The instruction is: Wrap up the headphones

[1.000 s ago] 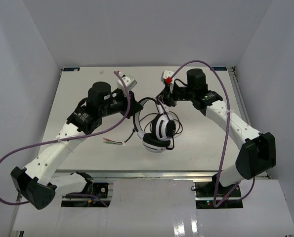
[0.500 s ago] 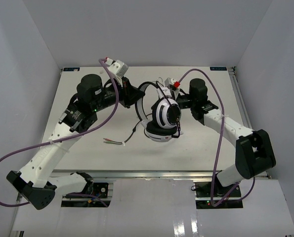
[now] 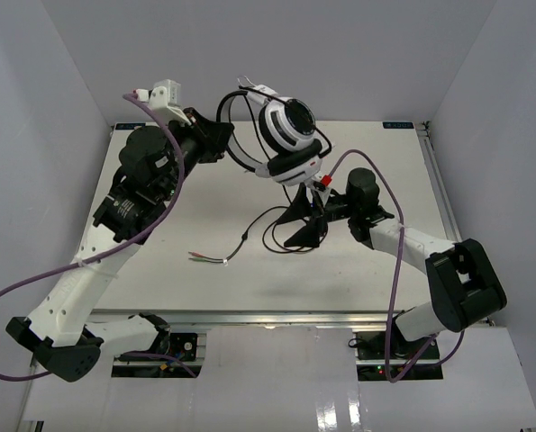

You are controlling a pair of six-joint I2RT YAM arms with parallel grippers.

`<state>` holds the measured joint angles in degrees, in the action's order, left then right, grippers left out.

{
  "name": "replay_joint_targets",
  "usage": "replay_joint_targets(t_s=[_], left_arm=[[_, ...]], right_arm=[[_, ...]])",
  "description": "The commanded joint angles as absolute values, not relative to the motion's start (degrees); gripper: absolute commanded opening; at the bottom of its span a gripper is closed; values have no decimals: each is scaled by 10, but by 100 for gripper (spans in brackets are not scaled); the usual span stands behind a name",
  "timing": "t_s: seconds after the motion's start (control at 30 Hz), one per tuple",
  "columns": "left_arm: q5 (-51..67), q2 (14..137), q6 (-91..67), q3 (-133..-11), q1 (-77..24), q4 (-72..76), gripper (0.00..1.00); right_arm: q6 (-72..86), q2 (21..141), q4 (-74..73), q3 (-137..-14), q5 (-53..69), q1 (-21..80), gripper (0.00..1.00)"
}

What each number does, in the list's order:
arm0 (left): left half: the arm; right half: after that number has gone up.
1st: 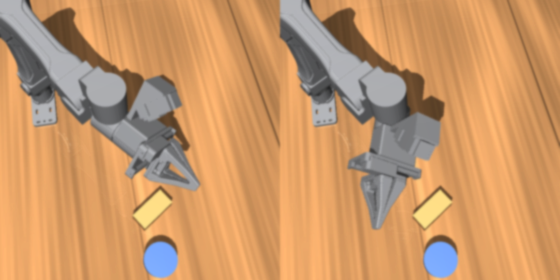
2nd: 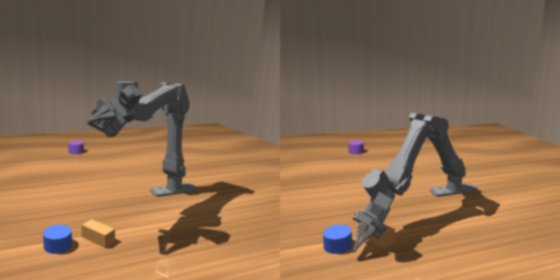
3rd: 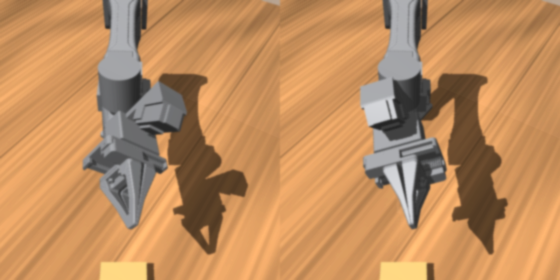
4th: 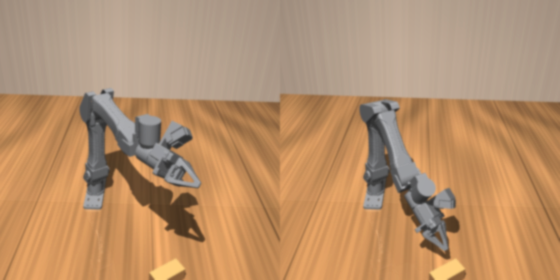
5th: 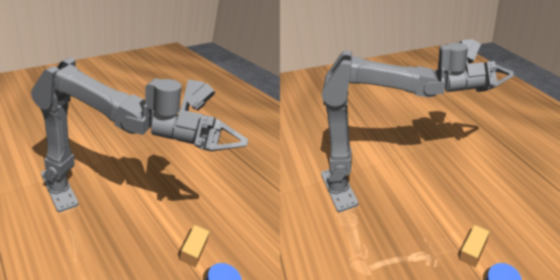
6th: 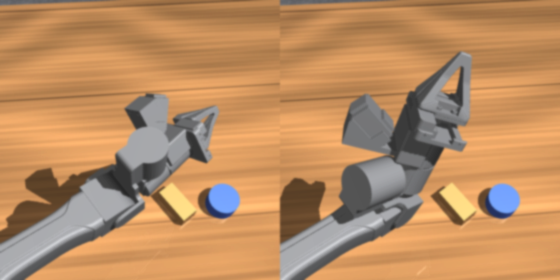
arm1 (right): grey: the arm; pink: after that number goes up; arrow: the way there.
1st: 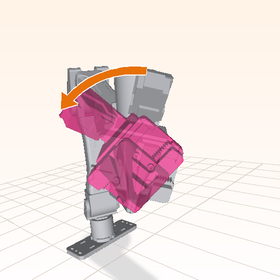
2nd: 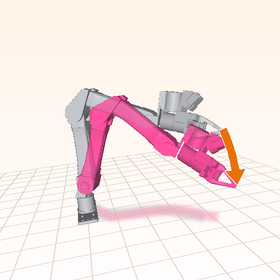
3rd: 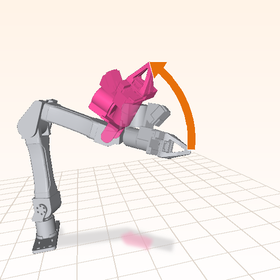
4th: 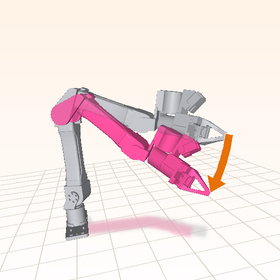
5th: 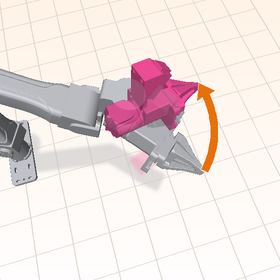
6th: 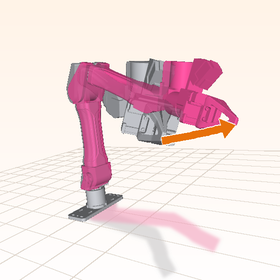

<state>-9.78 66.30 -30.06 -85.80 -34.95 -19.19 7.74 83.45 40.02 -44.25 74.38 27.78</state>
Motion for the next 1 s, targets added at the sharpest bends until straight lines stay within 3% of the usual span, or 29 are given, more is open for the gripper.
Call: replay_joint_targets(t_s=[0.0, 0.1, 0.2, 0.3, 0.37, 0.43, 0.63, 0.97], left_arm=[[-277, 656, -446, -866, -350, -155, 0], [-353, 660, -483, -859, -350, -160, 0], [-384, 670, -494, -860, -350, -164, 0], [-407, 688, -462, -867, -350, -164, 0], [-426, 700, -437, -867, -350, -165, 0], [-440, 702, -408, -863, -350, -165, 0], [-451, 681, -352, -824, -347, -153, 0], [-466, 678, -299, -842, -339, -171, 0]], right_arm=[[83, 802, 461, -430, 760, 291, 76], [80, 783, 458, -416, 750, 301, 74], [32, 767, 409, -414, 728, 312, 65], [4, 752, 336, -425, 695, 320, 42], [-33, 739, 277, -438, 657, 321, 20], [-96, 720, 187, -466, 592, 321, 9], [-177, 676, 64, -508, 437, 321, 8], [-239, 654, 14, -514, 352, 319, 8]])
